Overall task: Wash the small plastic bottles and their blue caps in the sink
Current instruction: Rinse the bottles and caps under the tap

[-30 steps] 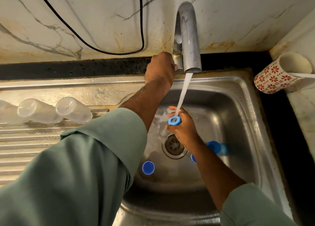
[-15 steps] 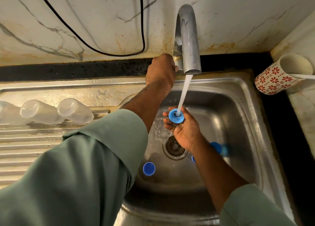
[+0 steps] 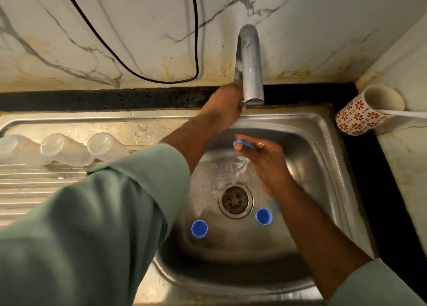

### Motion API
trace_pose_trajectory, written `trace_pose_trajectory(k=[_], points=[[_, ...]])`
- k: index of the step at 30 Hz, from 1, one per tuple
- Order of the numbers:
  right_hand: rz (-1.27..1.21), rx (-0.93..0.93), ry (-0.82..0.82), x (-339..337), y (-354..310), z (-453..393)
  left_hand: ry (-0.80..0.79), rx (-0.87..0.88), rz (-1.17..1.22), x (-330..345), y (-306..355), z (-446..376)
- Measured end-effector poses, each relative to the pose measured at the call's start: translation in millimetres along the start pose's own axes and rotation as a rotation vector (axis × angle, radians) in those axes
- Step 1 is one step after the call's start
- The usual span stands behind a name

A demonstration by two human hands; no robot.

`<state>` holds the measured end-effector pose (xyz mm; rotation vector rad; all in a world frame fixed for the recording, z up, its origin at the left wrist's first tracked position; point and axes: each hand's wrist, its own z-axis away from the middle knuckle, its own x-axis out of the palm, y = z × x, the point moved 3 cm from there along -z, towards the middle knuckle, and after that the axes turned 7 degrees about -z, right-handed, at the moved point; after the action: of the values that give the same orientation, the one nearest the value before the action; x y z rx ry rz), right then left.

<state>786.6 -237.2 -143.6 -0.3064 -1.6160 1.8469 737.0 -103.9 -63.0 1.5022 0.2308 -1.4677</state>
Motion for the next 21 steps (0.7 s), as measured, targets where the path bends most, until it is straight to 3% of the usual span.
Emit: trace_pose_trajectory(k=[2,3,6,7,9,10,12,14,16,17,19,21], points=[[0.286,-0.255,0.013,-8,-10,0,0.030,0.053,-0.131,10,-13,13],[0.450,-0.293,-0.024,-12,-4,-1,0.054,0.081,-0.183,15,-20,24],[0.970,0.013,-0.362,-16,43,4,-0.002,0.015,-0.284,31,-44,63],[1.039,0.013,-0.293,-18,49,5,-0.024,-0.018,-0.297,36,-53,76],[0.972,-0.148,-0.041,-19,44,4,-0.026,-0.050,-0.327,37,-70,103],[0.974,-0.175,-0.010,-14,40,7,-0.007,-0.053,-0.338,35,-80,117],[1.200,0.013,-0.231,-8,50,16,0.018,-0.055,-0.318,25,-93,144],[1.267,0.064,-0.161,3,53,26,0.058,-0.060,-0.253,10,-111,170],[1.051,-0.107,0.038,24,42,28,0.135,-0.046,-0.168,-11,-135,195],[0.992,-0.126,0.022,35,43,31,0.195,-0.052,-0.140,-19,-147,208],[1.081,0.006,-0.125,67,53,45,0.276,-0.098,-0.083,-36,-189,236],[1.018,-0.009,-0.089,93,48,58,0.219,-0.191,-0.122,-41,-229,254]])
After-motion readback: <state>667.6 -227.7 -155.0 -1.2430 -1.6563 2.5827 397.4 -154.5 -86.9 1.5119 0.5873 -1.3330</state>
